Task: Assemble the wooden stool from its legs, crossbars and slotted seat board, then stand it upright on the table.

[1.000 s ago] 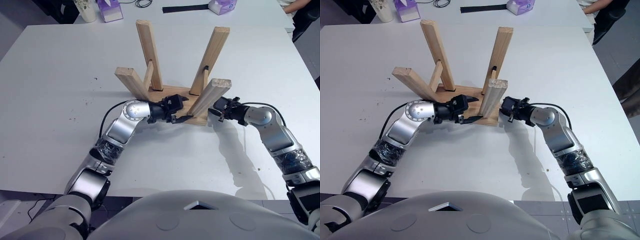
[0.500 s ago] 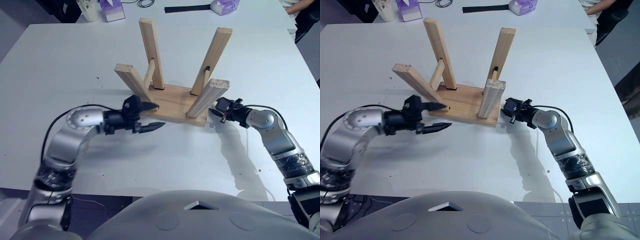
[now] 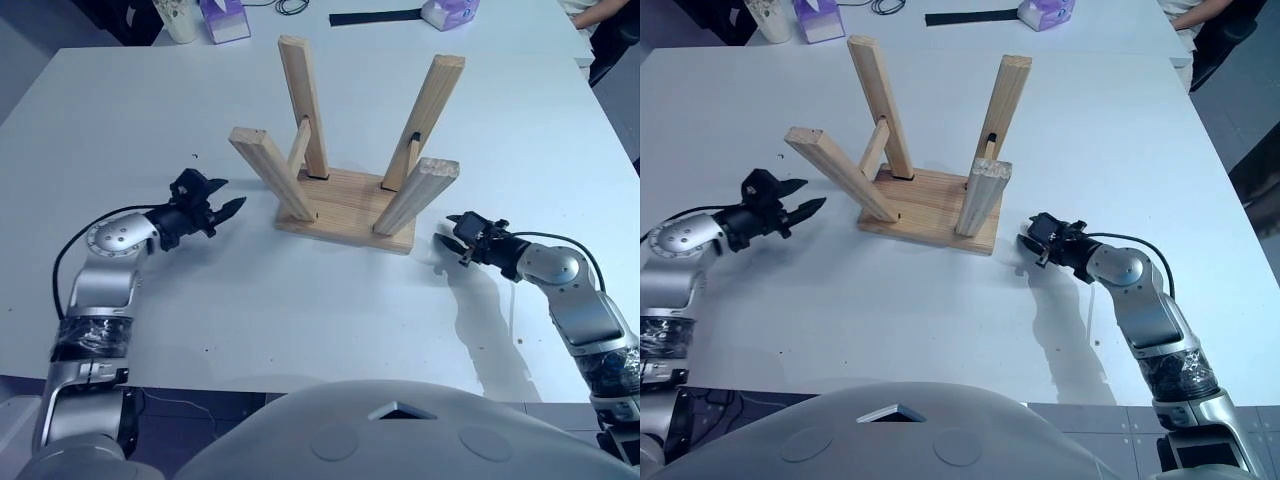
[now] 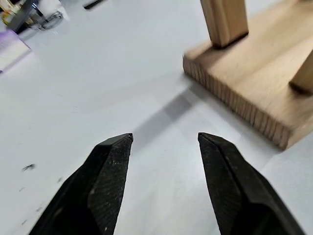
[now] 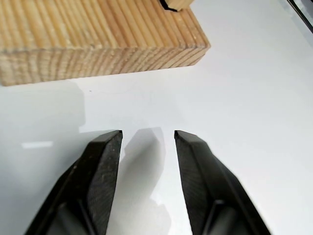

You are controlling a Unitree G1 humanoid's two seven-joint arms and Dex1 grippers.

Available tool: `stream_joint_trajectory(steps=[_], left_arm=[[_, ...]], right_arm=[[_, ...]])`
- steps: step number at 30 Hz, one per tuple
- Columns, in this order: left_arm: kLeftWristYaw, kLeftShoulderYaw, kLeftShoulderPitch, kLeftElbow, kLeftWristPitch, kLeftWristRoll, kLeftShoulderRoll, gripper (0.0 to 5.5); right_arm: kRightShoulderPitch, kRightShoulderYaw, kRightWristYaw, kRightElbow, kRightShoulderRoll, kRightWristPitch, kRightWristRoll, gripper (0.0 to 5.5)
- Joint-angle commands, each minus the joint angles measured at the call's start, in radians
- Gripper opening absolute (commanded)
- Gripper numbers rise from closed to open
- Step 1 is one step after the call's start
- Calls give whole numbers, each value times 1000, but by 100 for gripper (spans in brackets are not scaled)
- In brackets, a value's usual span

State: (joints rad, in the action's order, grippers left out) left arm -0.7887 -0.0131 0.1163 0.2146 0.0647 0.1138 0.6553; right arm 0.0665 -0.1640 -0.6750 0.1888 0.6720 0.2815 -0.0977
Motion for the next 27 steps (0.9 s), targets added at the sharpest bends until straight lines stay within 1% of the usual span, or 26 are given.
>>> stream_joint_trajectory(steps=[1, 4, 7, 12, 16, 19, 22, 25, 27], left_arm=[[-34, 109, 20, 127, -137, -96, -24, 249], [-47, 162, 35, 212, -195, -126, -56, 249], [-59, 187, 22, 212, -218, -122, -67, 249], [-119, 203, -64, 29, -165, -46, -53, 249], [-132, 199, -167, -171, -75, 30, -24, 249], [-116, 166, -207, -265, -13, 72, -7, 249], [-112, 102, -260, -397, 71, 141, 22, 249], [-122, 10, -374, -584, 161, 227, 74, 249], [-137, -36, -453, -688, 203, 271, 105, 249]], right_arm=[[10, -40, -32, 12, 3, 29, -6, 195], [23, -60, -41, 37, 2, 37, -4, 195], [23, -91, -52, 53, -7, 44, -7, 195], [19, -125, -60, 88, -22, 59, 3, 195], [32, -111, -85, 153, -14, 84, 46, 195], [60, -81, -116, 234, 19, 104, 83, 195], [108, -18, -170, 362, 71, 152, 156, 195], [166, 80, -233, 487, 135, 208, 241, 195], [206, 148, -264, 547, 154, 247, 311, 195]])
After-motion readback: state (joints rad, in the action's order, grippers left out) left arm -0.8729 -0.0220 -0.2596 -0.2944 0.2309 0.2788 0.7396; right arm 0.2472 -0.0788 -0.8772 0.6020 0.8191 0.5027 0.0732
